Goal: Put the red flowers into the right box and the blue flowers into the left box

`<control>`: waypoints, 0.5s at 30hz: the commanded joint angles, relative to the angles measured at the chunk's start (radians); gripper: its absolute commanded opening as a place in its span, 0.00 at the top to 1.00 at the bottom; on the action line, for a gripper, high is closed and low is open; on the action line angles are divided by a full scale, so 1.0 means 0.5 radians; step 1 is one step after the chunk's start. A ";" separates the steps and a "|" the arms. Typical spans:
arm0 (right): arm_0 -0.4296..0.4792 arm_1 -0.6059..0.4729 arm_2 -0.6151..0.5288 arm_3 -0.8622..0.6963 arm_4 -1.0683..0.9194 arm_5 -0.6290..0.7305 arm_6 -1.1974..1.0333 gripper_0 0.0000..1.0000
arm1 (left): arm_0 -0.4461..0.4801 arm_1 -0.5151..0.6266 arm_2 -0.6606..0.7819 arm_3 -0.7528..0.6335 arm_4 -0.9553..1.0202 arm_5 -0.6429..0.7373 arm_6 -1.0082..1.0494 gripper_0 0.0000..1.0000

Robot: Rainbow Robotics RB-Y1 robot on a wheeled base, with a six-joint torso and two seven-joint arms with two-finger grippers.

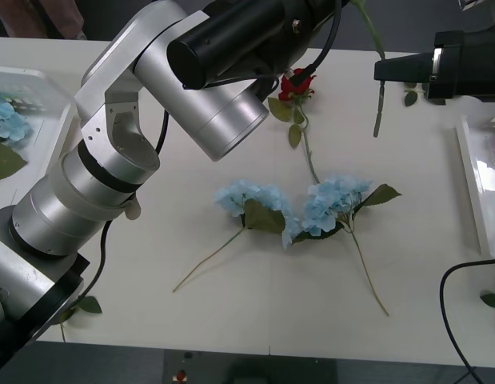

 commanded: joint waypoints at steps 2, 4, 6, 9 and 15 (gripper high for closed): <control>-0.067 -0.110 -0.137 -0.022 0.118 0.067 -0.091 1.00 | -0.070 0.038 -0.008 -0.033 0.016 -0.014 0.044 0.00; -0.064 -0.123 -0.193 -0.025 0.182 0.119 -0.107 1.00 | -0.070 0.071 -0.002 -0.060 0.084 -0.014 0.032 0.00; -0.067 -0.132 -0.245 -0.022 0.243 0.174 -0.119 1.00 | -0.058 0.120 0.001 -0.097 0.148 -0.014 0.019 0.00; -0.045 -0.159 -0.315 0.006 0.338 0.248 -0.144 1.00 | -0.006 0.188 0.032 -0.195 0.253 -0.014 -0.002 0.00; 0.028 -0.288 -0.389 0.162 0.480 0.294 -0.171 1.00 | 0.203 0.341 0.234 -0.456 0.753 -0.011 -0.349 0.00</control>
